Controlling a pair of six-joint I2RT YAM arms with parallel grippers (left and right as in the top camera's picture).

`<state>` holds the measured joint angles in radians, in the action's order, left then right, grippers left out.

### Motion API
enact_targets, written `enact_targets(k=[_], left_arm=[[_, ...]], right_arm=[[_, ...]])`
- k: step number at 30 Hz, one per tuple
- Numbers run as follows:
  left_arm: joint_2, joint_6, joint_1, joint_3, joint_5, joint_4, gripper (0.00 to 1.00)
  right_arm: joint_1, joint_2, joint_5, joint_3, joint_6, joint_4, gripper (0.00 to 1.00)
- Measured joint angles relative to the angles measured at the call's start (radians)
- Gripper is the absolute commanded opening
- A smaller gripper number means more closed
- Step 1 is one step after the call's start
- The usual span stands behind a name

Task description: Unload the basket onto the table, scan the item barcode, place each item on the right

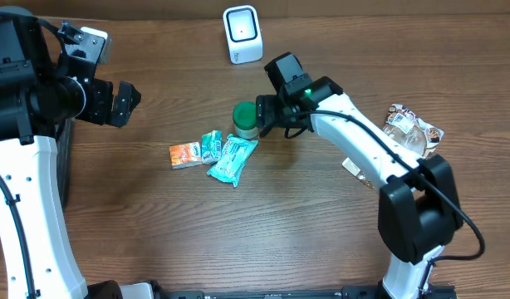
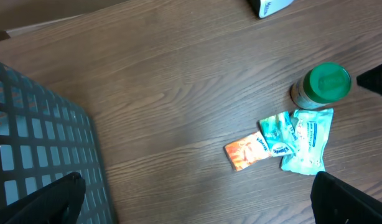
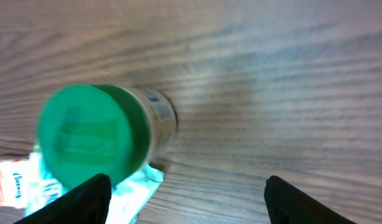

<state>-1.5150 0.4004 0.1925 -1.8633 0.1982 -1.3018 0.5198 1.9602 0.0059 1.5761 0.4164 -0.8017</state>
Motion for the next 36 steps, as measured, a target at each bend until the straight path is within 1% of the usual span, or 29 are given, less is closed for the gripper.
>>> enact_targets(k=[5, 8, 9, 11, 19, 23, 27, 30, 33, 36], left_arm=[[0.000, 0.000, 0.000, 0.000, 0.000, 0.000, 1.00], [0.000, 0.000, 0.000, 0.000, 0.000, 0.000, 1.00], [0.000, 0.000, 0.000, 0.000, 0.000, 0.000, 1.00], [0.000, 0.000, 0.000, 0.000, 0.000, 0.000, 1.00], [0.000, 0.000, 0.000, 0.000, 0.000, 0.000, 1.00], [0.000, 0.000, 0.000, 0.000, 0.000, 0.000, 1.00], [0.000, 0.000, 0.000, 0.000, 0.000, 0.000, 1.00], [0.000, 0.000, 0.000, 0.000, 0.000, 0.000, 1.00], [0.000, 0.000, 0.000, 0.000, 0.000, 0.000, 1.00], [0.000, 0.000, 0.000, 0.000, 0.000, 0.000, 1.00]], right_arm=[[0.030, -0.019, 0.017, 0.000, -0.140, 0.080, 0.89], [0.057, -0.019, 0.025, 0.000, -0.155, 0.102, 0.92], [0.064, -0.019, 0.025, 0.000, -0.145, 0.107, 0.96], [0.075, -0.017, 0.027, 0.000, -0.095, 0.111, 1.00], [0.086, 0.036, 0.053, 0.000, 0.215, 0.159, 1.00], [0.117, 0.074, 0.090, 0.000, 0.339, 0.185, 1.00], [0.155, 0.093, 0.133, 0.000, 0.441, 0.188, 1.00], [0.168, 0.105, 0.150, 0.000, 0.491, 0.189, 1.00], [0.167, 0.120, 0.159, 0.000, 0.511, 0.184, 0.95], [0.167, 0.137, 0.167, 0.000, 0.506, 0.174, 0.85]])
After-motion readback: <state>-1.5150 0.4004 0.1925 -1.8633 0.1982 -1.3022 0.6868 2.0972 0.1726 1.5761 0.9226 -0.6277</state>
